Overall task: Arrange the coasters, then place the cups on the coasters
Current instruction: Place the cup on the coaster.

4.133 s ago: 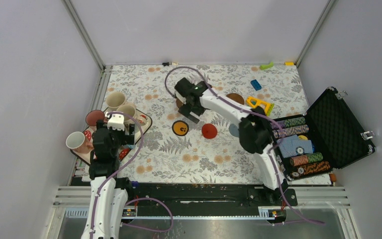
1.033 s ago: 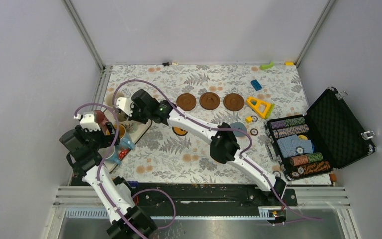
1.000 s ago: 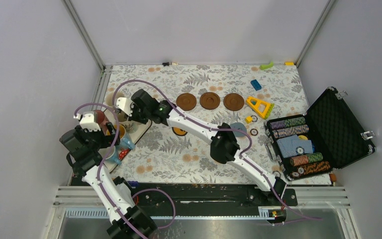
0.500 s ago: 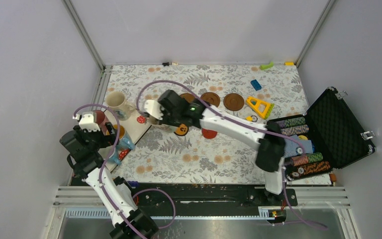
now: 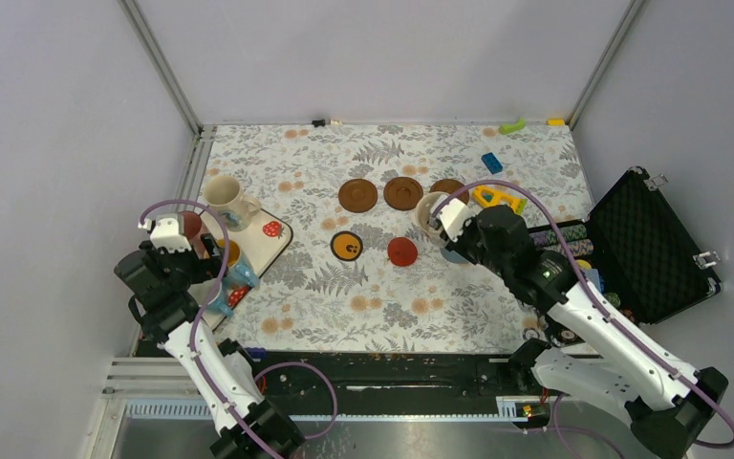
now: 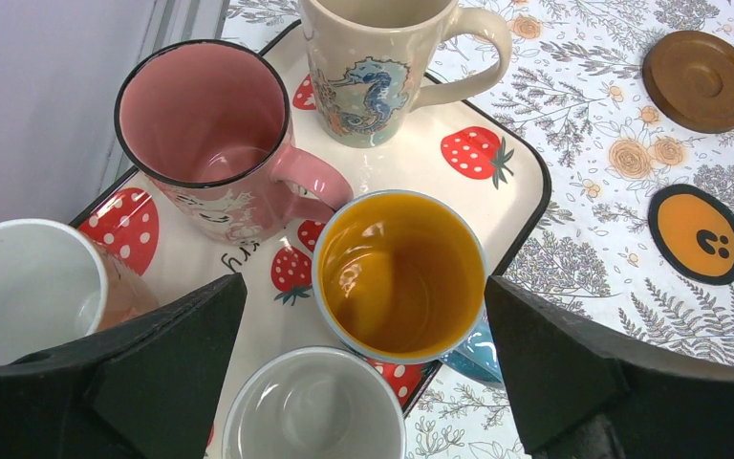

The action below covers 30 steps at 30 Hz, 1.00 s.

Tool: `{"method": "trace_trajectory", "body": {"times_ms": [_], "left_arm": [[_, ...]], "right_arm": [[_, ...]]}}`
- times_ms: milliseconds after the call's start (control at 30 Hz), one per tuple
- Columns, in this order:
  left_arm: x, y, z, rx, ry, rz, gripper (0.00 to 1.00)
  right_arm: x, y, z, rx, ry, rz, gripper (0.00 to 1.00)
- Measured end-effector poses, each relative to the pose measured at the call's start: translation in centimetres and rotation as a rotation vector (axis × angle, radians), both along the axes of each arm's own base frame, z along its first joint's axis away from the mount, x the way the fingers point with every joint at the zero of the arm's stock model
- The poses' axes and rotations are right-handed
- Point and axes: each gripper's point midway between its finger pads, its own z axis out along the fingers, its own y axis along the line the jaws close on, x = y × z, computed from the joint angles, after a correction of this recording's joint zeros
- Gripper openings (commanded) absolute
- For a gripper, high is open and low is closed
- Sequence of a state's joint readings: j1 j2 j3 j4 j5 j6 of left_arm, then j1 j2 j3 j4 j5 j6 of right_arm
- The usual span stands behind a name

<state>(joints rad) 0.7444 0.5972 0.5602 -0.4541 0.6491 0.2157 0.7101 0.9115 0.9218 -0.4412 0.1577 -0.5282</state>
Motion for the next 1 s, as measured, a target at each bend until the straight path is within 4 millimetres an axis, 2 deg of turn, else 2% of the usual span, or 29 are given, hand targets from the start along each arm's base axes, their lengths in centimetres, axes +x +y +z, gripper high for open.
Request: {"method": "trace_trajectory", "body": {"times_ms": [67,233,367,467,600,800,867,1000], "left_arm": [[0.0,0.0,0.0,-0.001,-0.001,-0.002,0.99],[0.0,-0.2,0.2,0.005,-0.009,-0.005,0.99],[-0.2,-0.3,-0.1,0.006,-0.011,-0.005,0.99],[-0.2,-0.3,0.0,0.007,-0.013,-0.006,0.99],[-0.1,-0.5,-0.3,-0.011,-0.006,-0.022,0.98],[0.0,-0.9,-0.3,-0.020,-0.009,-0.038,0.99],[0.0,-1.0,0.1,-0.012,-0.022,-0.045,0.99],[-0.1,-1.2,0.5,0.003,-0.040,-0.054,0.99]], "right_arm": [[-0.1,-0.8,-1.1,-0.019,0.009,-0.018,0.00],[0.0,-1.2,-4.4,-0.072,0.057,-0.031,0.00],[2.2,-1.5,-6.4,-0.105,0.093,-0.087,0.00],[4.3,-2.4,-7.0,-0.093,0.128,-0.166,0.00],[7.8,-3.4,-5.8,-0.017,0.142,-0.276,0.00],[15.0,-3.5,-1.9,0.151,0.079,-0.427,0.00],[17.1,-3.2,-1.3,0.190,0.062,-0.455,0.00],[20.2,-2.7,-1.9,0.218,0.051,-0.506,0.00]]}}
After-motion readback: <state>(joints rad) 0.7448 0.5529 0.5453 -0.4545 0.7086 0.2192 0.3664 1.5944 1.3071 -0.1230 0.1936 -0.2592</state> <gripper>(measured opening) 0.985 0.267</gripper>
